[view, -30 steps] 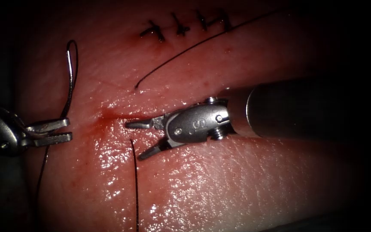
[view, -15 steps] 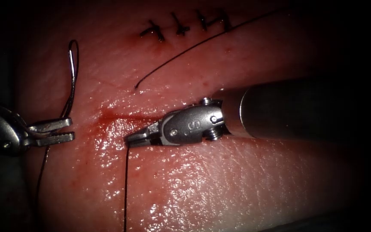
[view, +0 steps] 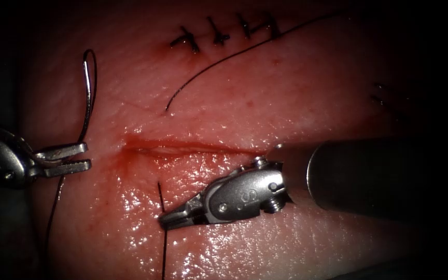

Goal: Wound Closure
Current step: Pull suture through incision until only a short tail is left above wound

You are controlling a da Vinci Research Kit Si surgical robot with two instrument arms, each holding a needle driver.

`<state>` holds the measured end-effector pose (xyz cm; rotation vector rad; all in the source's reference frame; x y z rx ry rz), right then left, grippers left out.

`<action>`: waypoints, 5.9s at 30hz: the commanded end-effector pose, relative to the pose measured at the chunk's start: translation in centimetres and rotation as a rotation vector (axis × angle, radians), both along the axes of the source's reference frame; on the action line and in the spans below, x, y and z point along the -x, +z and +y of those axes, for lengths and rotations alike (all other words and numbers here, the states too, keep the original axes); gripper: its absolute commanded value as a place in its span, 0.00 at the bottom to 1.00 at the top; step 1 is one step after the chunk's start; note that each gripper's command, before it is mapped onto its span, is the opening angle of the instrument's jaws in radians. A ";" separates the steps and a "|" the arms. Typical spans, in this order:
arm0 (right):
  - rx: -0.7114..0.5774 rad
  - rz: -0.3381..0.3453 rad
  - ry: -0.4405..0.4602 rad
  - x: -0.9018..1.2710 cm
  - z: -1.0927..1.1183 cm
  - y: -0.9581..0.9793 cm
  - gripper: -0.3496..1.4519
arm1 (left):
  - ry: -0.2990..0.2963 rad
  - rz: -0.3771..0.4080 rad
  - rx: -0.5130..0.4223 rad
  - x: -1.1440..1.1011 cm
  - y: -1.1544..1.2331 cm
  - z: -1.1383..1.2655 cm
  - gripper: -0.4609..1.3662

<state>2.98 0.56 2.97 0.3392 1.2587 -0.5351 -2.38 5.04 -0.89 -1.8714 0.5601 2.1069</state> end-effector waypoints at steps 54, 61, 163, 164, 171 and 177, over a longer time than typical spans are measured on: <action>-0.243 -0.121 0.182 1.45 -0.32 -1.15 0.82 | 0.001 -0.009 -0.010 0.10 0.04 0.01 0.06; -0.225 -0.080 0.310 1.75 0.14 -1.18 0.80 | 0.006 -0.012 -0.010 0.05 0.03 0.00 0.06; -0.113 -0.047 -0.248 0.01 -1.12 -0.38 0.00 | 0.011 0.005 0.023 0.04 0.03 0.04 0.06; -0.131 -0.054 -0.259 0.01 -1.16 -0.38 0.00 | 0.011 0.005 0.023 0.05 0.03 0.04 0.06; -0.255 -0.077 -0.346 0.11 -1.24 -0.43 0.00 | 0.011 0.005 0.024 0.04 0.03 0.03 0.06; -0.312 -0.118 -0.145 0.27 -1.09 -0.43 0.91 | 0.013 0.004 0.024 0.03 0.03 0.03 0.06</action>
